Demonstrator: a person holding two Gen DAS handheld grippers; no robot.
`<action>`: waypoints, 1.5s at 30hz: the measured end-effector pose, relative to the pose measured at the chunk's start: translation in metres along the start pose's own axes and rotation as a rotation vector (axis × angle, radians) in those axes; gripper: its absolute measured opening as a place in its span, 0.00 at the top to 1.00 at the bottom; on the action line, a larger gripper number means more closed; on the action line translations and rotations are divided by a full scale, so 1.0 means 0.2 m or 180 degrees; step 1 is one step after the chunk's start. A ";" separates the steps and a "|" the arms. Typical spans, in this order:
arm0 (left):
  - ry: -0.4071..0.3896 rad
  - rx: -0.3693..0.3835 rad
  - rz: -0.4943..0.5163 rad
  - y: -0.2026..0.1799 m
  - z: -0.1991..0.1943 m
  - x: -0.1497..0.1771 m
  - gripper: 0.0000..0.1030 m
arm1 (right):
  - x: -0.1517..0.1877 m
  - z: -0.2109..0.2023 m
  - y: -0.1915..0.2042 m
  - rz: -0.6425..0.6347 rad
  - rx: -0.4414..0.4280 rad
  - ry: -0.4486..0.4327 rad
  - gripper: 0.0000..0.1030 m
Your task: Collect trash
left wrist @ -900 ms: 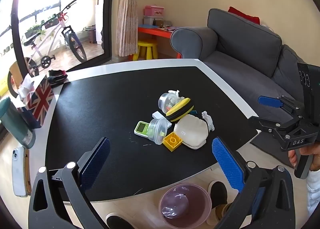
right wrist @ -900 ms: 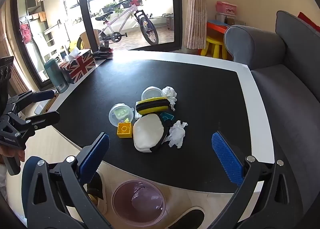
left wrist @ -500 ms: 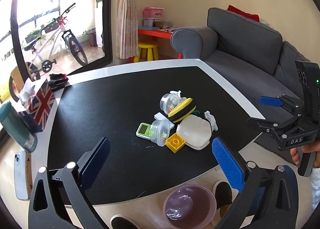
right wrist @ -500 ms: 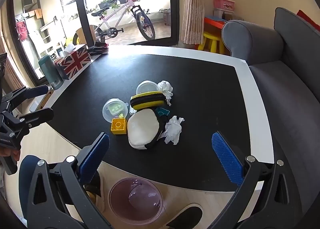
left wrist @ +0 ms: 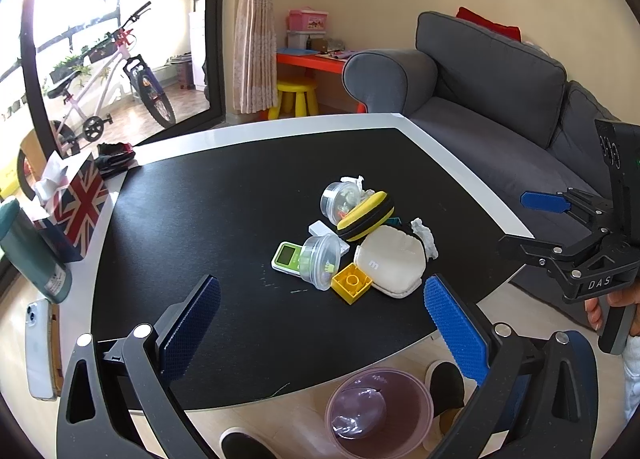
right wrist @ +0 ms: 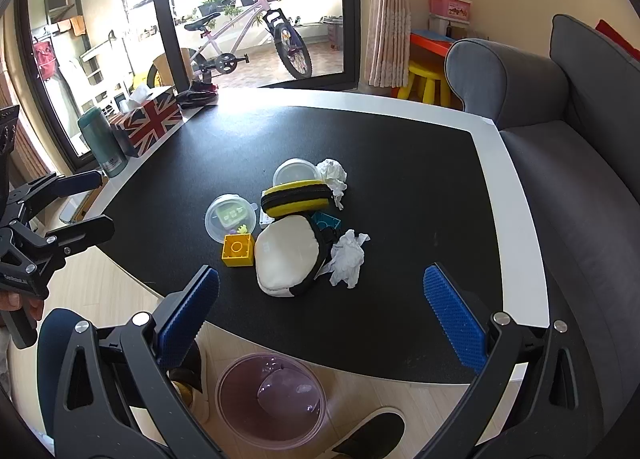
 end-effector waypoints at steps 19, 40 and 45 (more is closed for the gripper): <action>0.0025 0.0039 -0.0013 -0.01 0.01 0.00 0.05 | 0.00 0.01 0.01 0.0005 -0.0001 0.0008 0.03; 0.0052 0.0049 0.0010 -0.02 0.03 0.00 0.05 | 0.00 0.01 0.01 0.0008 -0.0005 0.0011 0.03; 0.0055 0.0054 0.0011 -0.02 0.03 0.00 0.05 | 0.00 0.01 0.01 0.0008 -0.0004 0.0016 0.03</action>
Point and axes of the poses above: each gripper's, at about its wrist camera, not at the fingertips, and z roughly the way its jaws point, y to its left, x to its underside, the point moved 1 cm from there along z, roughly the way its jaws point, and after that the axes turned 6 degrees about -x, right-handed, at the moved point
